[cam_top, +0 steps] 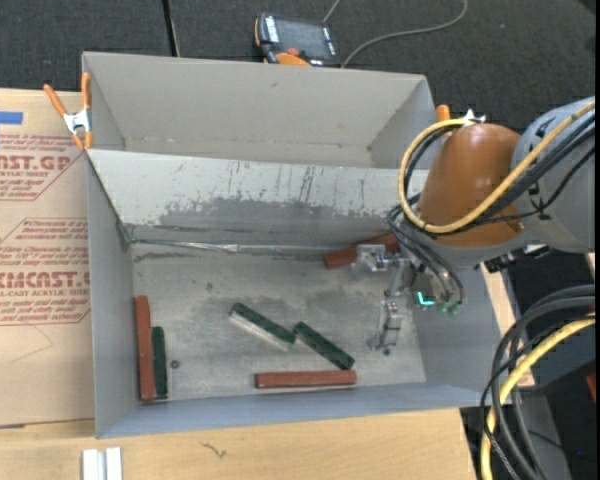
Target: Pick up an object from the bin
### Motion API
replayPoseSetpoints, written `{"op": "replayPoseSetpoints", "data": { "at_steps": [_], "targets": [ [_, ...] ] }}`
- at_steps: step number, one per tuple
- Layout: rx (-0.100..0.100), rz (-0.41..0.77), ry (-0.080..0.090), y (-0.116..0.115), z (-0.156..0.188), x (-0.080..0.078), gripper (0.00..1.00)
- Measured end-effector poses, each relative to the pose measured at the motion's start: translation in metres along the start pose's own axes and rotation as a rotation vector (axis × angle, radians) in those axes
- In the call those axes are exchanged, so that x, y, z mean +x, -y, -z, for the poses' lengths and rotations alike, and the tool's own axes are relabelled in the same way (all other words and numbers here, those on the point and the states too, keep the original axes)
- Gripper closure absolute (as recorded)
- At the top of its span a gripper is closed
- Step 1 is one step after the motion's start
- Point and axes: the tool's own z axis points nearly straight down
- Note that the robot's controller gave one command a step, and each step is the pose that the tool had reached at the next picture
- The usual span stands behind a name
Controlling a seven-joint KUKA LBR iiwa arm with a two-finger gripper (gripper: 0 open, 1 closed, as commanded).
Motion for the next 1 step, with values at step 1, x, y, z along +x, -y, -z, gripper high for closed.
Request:
{"op": "replayPoseSetpoints", "data": {
  "at_steps": [1],
  "targets": [
    [-0.002,-0.168,0.002,-0.0477,-0.0718,0.0285,0.00]
  ]
}}
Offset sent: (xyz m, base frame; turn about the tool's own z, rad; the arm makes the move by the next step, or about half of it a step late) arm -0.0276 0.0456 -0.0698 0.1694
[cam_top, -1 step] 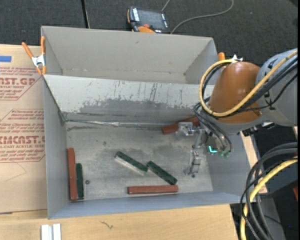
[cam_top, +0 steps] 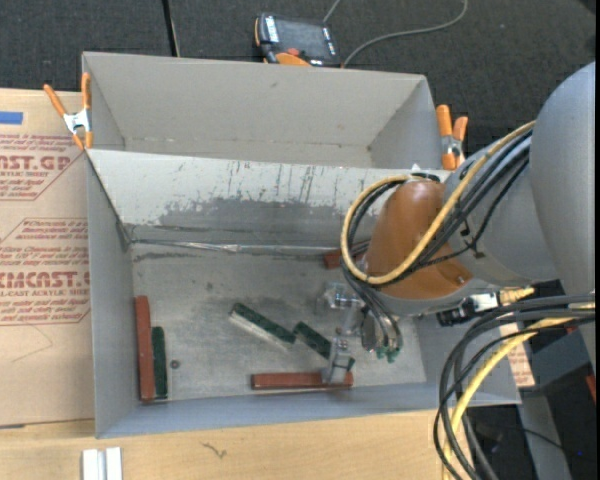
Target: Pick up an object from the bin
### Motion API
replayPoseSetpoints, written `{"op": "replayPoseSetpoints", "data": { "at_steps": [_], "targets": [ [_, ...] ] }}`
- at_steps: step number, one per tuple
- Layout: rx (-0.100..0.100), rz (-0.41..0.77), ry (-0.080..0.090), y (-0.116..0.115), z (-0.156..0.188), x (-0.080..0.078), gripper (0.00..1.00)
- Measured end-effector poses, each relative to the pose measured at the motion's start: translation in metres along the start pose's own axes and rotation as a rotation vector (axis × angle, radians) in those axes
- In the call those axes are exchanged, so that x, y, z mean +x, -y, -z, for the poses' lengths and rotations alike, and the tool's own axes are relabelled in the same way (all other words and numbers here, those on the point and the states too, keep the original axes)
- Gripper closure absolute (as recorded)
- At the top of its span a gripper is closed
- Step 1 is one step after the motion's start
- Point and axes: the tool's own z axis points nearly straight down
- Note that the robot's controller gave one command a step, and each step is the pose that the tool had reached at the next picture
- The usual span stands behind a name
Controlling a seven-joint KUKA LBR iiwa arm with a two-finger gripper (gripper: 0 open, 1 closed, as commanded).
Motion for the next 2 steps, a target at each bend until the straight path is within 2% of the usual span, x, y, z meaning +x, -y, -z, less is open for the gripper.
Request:
{"op": "replayPoseSetpoints", "data": {
  "at_steps": [1,2],
  "targets": [
    [0.001,0.000,0.004,0.001,0.001,-0.001,1.00],
    [0.001,0.016,0.015,0.037,0.205,-0.017,1.00]
  ]
}}
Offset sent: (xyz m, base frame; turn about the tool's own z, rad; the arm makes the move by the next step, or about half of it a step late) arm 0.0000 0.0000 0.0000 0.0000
